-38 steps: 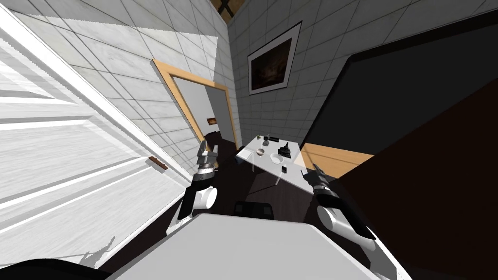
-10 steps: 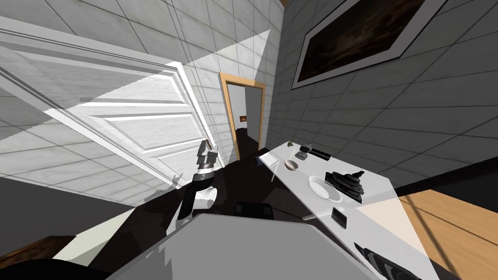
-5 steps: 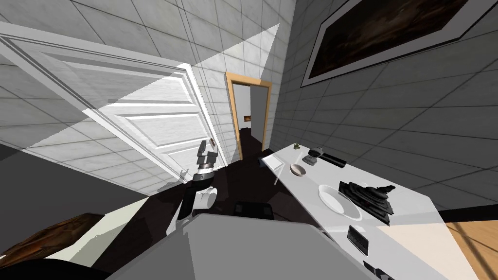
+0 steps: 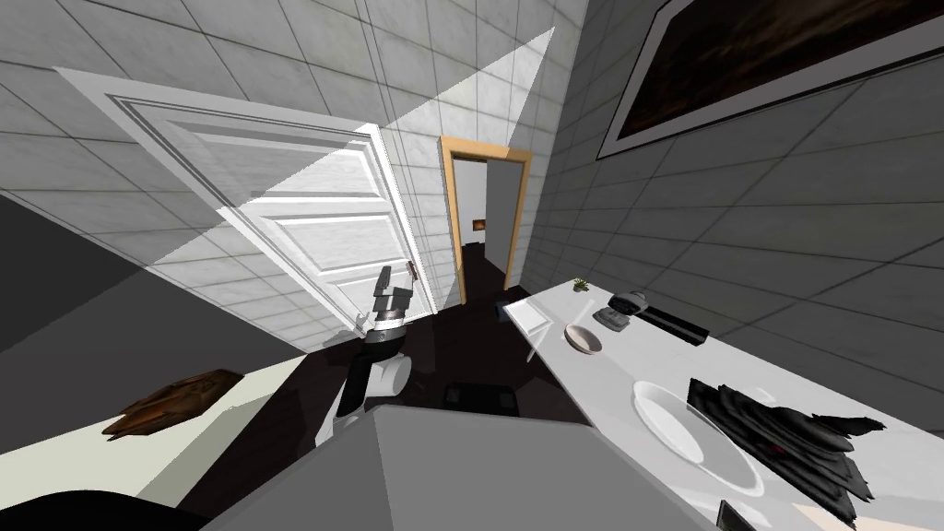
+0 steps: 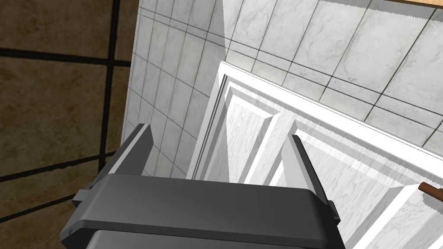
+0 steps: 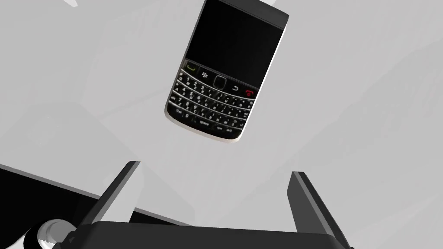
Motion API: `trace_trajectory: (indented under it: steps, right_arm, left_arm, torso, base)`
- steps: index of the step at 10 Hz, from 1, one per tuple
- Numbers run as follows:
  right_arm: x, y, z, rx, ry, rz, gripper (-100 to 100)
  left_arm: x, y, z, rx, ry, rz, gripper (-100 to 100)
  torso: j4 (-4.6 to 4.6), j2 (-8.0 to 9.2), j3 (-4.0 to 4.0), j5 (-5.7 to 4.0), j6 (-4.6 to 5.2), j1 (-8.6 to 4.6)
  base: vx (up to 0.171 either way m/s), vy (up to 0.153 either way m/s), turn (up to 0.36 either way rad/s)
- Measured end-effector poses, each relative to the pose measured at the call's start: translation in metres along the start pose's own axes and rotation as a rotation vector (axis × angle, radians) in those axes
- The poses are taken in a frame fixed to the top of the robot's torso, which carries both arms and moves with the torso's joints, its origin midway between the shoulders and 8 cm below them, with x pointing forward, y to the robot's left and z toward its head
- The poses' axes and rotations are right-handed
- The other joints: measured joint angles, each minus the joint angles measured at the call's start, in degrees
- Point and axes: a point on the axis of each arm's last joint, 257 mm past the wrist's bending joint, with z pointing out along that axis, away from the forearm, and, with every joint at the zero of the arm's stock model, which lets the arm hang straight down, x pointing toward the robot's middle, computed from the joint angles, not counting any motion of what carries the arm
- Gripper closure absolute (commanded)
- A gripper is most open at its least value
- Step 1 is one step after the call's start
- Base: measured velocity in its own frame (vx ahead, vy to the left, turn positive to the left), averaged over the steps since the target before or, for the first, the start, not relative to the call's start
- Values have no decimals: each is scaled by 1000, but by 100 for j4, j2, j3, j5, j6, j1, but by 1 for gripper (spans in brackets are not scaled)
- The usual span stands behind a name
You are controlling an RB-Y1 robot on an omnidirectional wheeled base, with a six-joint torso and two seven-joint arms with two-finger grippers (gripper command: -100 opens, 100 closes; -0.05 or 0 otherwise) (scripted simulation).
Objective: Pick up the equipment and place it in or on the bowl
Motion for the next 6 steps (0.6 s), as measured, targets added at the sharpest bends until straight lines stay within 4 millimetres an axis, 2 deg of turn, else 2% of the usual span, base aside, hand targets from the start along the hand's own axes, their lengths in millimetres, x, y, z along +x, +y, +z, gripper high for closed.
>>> trace_trajectory:
  steps: [1,4,6]
  right_arm:
    - [-15,9,-4,3,-27,52,-100]
    - [-41,23,-5,9,-77,146,-100]
    - [-62,34,-10,5,-119,219,-100]
  left_arm:
    - [0,0,0,0,0,0,0]
    - [0,0,0,0,0,0,0]
    - [0,0,0,0,0,0,0]
  torso:
    - [-2,-7,-4,0,1,-2]
    - [0,1,1,-1,2,-4]
    - [-2,-10,-6,-6,0,-35]
  base:
    - [77,-42,63]
    - [72,-54,124]
    - [105,-141,134]
